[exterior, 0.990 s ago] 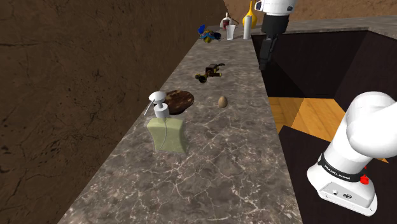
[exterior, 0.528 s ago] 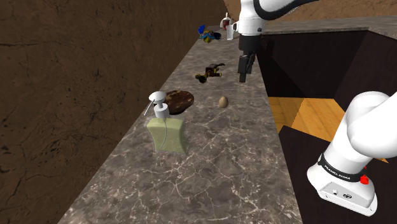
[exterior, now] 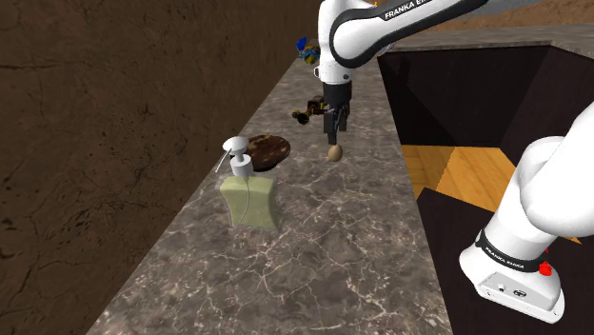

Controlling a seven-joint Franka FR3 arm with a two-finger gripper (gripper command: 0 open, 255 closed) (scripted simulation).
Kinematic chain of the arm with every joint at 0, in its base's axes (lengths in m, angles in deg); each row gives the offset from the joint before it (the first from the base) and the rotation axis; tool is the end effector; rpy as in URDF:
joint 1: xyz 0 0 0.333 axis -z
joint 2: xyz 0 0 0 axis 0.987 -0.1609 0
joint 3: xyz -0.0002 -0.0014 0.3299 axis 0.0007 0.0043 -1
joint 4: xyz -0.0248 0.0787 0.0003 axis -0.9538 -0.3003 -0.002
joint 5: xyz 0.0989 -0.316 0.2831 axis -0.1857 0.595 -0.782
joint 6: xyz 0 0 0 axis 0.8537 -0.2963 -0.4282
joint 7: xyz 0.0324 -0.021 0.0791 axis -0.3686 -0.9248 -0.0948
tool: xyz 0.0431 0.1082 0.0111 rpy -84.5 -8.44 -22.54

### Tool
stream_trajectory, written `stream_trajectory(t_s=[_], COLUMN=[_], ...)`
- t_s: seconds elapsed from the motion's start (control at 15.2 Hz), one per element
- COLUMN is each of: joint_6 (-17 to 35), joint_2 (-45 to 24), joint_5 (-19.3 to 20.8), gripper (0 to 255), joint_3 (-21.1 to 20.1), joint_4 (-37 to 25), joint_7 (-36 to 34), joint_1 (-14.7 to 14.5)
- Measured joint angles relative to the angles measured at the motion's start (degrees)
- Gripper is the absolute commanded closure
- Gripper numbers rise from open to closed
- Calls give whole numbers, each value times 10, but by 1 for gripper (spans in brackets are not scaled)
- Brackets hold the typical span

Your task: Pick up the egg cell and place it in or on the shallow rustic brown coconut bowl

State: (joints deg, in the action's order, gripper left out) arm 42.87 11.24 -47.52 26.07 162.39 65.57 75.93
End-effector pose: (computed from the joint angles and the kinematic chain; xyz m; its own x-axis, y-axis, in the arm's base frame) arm 0.5191 0.0556 0.4623 0.9701 0.2365 -0.0551 0.2324 -0.9700 -0.0712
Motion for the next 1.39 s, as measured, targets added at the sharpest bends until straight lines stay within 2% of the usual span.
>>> stream_trajectory(t_s=[0.2, 0.53, 0.99, 1.06, 1.39], joint_6=[18, 60, 71, 71, 71], joint_2=[-28, -40, -42, -42, -42], joint_5=[-2, -4, -5, -5, -5], gripper=[0, 0, 0, 255, 255], joint_3=[-3, -3, -4, -4, -4], joint_4=[-4, 27, 35, 35, 35], joint_7=[0, 2, 2, 2, 2], joint_1=[-3, -3, -4, -4, -4])
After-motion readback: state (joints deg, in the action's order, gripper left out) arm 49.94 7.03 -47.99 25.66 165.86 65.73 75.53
